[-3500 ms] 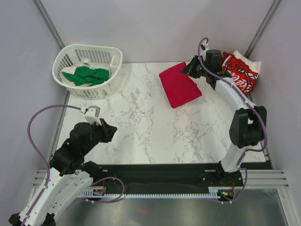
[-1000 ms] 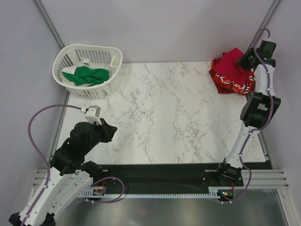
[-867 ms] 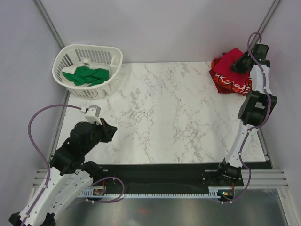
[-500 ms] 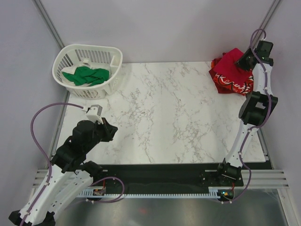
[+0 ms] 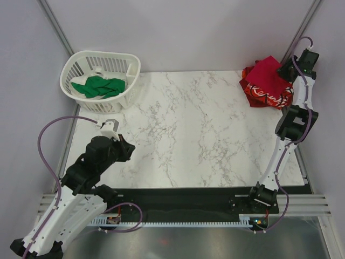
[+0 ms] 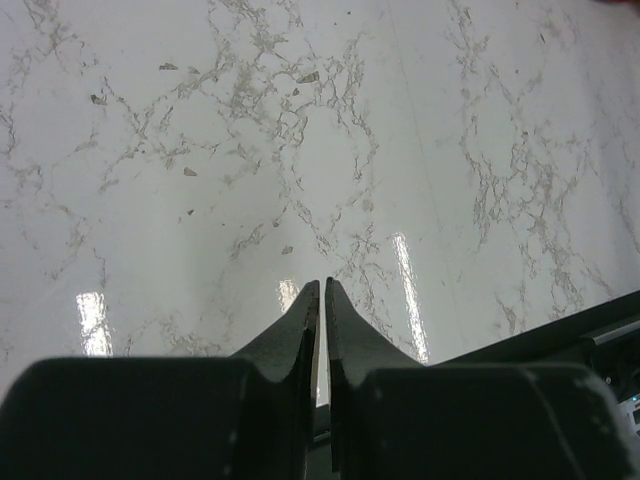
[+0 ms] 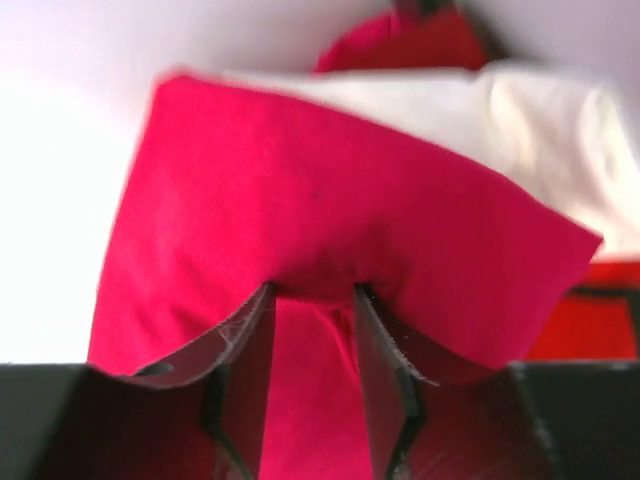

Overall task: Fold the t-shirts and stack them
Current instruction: Neatly place the folded tshirt to the corner

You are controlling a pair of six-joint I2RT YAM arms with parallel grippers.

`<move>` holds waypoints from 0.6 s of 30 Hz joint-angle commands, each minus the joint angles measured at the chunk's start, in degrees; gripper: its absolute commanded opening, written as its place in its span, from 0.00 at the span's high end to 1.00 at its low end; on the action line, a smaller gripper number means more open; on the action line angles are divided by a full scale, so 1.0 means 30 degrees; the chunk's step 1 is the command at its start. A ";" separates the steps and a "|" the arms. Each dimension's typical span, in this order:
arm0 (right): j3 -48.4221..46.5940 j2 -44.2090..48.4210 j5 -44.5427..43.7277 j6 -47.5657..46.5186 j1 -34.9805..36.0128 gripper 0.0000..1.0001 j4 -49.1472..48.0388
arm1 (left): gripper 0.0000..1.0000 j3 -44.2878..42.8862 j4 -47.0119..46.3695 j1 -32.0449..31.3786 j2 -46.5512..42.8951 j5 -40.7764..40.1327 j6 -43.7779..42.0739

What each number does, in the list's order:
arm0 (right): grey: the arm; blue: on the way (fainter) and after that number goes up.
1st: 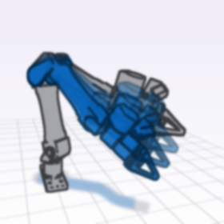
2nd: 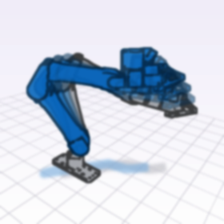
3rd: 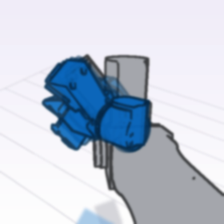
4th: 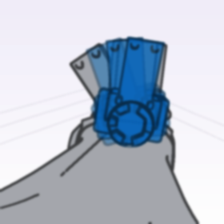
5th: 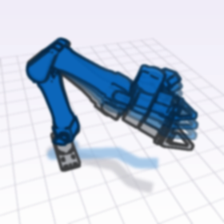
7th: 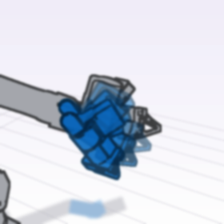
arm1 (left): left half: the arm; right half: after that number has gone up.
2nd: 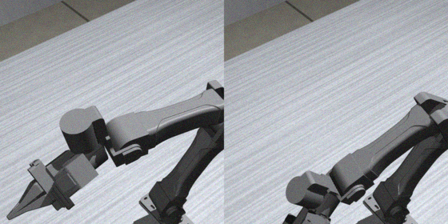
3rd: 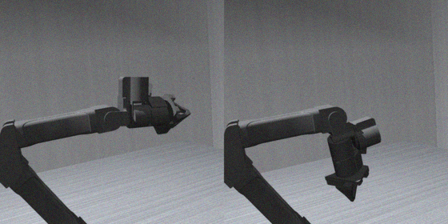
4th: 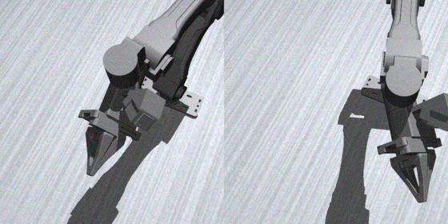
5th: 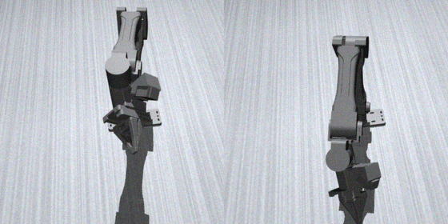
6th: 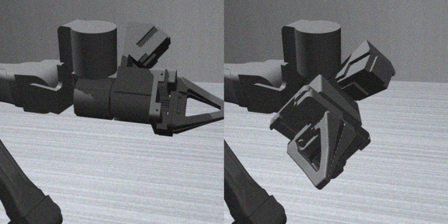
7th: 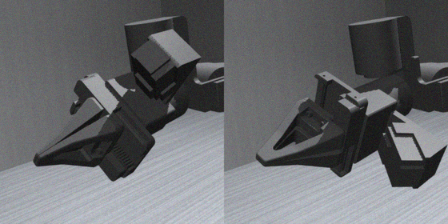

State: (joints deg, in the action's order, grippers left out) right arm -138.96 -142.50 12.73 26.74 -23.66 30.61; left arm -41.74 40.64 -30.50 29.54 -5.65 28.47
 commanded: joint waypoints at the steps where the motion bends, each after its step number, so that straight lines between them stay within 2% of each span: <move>1: -0.0996 -0.0664 -0.0845 -0.0126 -0.0112 0.53 -0.3664 | 0.89 -0.0385 -0.0159 -0.0028 0.0202 -0.0401 -0.0583; 2: -0.0996 -0.0955 -0.1048 -0.0183 -0.0140 0.50 -0.4772 | 0.89 -0.0385 -0.0159 -0.0028 0.0173 -0.0431 -0.0554; 3: -0.0938 -0.1045 -0.1138 -0.0271 -0.0141 0.42 -0.5306 | 0.89 -0.0385 -0.0130 -0.0028 0.0173 -0.0460 -0.0554; 6: -0.0792 -0.1397 -0.1751 -0.0592 -0.0082 0.31 -0.7298 | 0.89 -0.0385 -0.0100 -0.0028 0.0115 -0.0607 -0.0525; 12: -0.0292 -0.1955 -0.1316 -0.1647 -0.0052 0.17 -1.0643 | 0.89 -0.0414 -0.0042 -0.0028 0.0144 -0.0636 -0.0525; 18: 0.1901 0.1761 -0.0114 -0.1005 0.0006 0.05 -1.1786 | 0.89 -0.0444 -0.0071 -0.0028 -0.0119 -0.0607 -0.0583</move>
State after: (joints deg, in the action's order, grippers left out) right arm -134.72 -145.82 10.98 23.46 -23.16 2.31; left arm -41.74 40.66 -30.50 29.80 -6.00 28.49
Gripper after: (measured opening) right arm 0.940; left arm 0.110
